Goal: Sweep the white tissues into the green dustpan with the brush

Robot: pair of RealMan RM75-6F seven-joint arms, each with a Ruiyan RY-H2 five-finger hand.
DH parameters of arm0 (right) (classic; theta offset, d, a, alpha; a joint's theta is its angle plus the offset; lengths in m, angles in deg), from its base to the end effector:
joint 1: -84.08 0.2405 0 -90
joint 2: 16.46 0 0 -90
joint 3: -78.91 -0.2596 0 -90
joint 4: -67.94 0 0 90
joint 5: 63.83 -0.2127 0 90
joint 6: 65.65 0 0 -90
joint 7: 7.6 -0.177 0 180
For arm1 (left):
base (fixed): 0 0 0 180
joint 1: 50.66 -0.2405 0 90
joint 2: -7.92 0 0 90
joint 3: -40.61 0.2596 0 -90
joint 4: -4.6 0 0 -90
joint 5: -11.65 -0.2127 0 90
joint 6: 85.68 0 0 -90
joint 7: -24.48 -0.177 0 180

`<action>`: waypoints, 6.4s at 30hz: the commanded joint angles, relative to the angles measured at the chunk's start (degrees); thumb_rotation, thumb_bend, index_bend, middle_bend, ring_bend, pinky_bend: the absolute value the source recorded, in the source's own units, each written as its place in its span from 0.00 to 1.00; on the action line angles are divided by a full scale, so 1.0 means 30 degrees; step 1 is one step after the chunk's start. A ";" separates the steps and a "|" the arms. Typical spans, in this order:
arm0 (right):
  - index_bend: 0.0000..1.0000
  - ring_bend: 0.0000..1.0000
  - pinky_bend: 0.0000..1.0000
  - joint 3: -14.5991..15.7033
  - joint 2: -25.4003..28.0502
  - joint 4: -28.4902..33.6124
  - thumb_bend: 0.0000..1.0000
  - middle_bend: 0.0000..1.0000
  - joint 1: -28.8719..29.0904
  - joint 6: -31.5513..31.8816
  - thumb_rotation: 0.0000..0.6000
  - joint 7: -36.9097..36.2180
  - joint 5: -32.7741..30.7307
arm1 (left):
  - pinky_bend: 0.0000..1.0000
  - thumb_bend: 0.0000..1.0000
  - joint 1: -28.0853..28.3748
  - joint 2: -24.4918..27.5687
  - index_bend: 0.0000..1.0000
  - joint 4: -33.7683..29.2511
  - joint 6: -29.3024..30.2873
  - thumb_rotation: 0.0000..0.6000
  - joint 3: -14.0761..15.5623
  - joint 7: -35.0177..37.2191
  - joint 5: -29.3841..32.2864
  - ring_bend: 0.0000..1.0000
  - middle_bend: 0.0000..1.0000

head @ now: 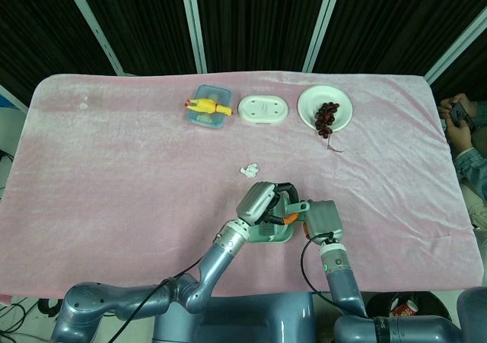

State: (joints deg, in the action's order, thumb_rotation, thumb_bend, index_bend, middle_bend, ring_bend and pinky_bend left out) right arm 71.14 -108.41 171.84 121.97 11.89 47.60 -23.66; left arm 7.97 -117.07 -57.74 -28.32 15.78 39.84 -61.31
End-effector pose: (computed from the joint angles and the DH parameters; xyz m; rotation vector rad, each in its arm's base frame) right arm -0.1607 -0.3122 -0.0282 1.6901 -0.9437 0.5346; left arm 0.0634 0.3483 -0.1514 -1.6908 -1.5743 -1.7270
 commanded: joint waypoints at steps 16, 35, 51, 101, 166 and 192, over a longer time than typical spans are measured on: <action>0.52 0.85 0.81 -0.2060 0.0440 -0.0696 0.45 0.45 0.0559 -0.0446 1.00 -0.1059 -0.2280 | 1.00 0.36 -0.0032 0.1553 0.62 -0.0645 0.0327 1.00 -0.0199 0.0121 -0.0451 0.92 0.63; 0.52 0.85 0.81 -0.1953 0.0430 -0.3001 0.45 0.45 0.0941 -0.1350 1.00 -0.1703 -0.2615 | 1.00 0.36 0.0734 0.2769 0.62 0.2113 -0.1222 1.00 0.0203 0.0724 -0.0578 0.92 0.63; 0.52 0.85 0.81 -0.1698 0.0315 -0.3354 0.45 0.45 0.0968 -0.1486 1.00 -0.1992 -0.2637 | 1.00 0.36 0.3087 0.1594 0.62 0.6731 -0.3284 1.00 0.0219 0.2295 -0.0552 0.92 0.63; 0.52 0.85 0.81 -0.1355 0.0358 -0.3074 0.45 0.45 0.0955 -0.1307 1.00 -0.2250 -0.2386 | 1.00 0.38 0.6196 0.0769 0.63 0.7402 -0.3958 1.00 0.0540 0.5849 -0.1255 0.92 0.63; 0.52 0.85 0.81 -0.1112 0.0427 -0.2704 0.46 0.45 0.0823 -0.1254 1.00 -0.2147 -0.2075 | 1.00 0.38 0.7291 -0.0187 0.63 0.8608 -0.5120 1.00 0.0537 0.6640 -0.0719 0.92 0.63; 0.52 0.85 0.81 -0.0937 0.1841 -0.0763 0.46 0.45 0.0108 -0.1516 1.00 -0.3316 -0.1943 | 1.00 0.38 0.4224 0.4879 0.63 0.0769 -0.3705 1.00 0.0410 0.1514 0.0595 0.92 0.63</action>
State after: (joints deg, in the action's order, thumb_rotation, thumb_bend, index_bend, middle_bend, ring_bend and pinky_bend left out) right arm 68.24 -103.11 169.32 122.37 7.45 37.85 -29.64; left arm 21.49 -103.86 -54.04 -39.72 17.13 45.61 -60.06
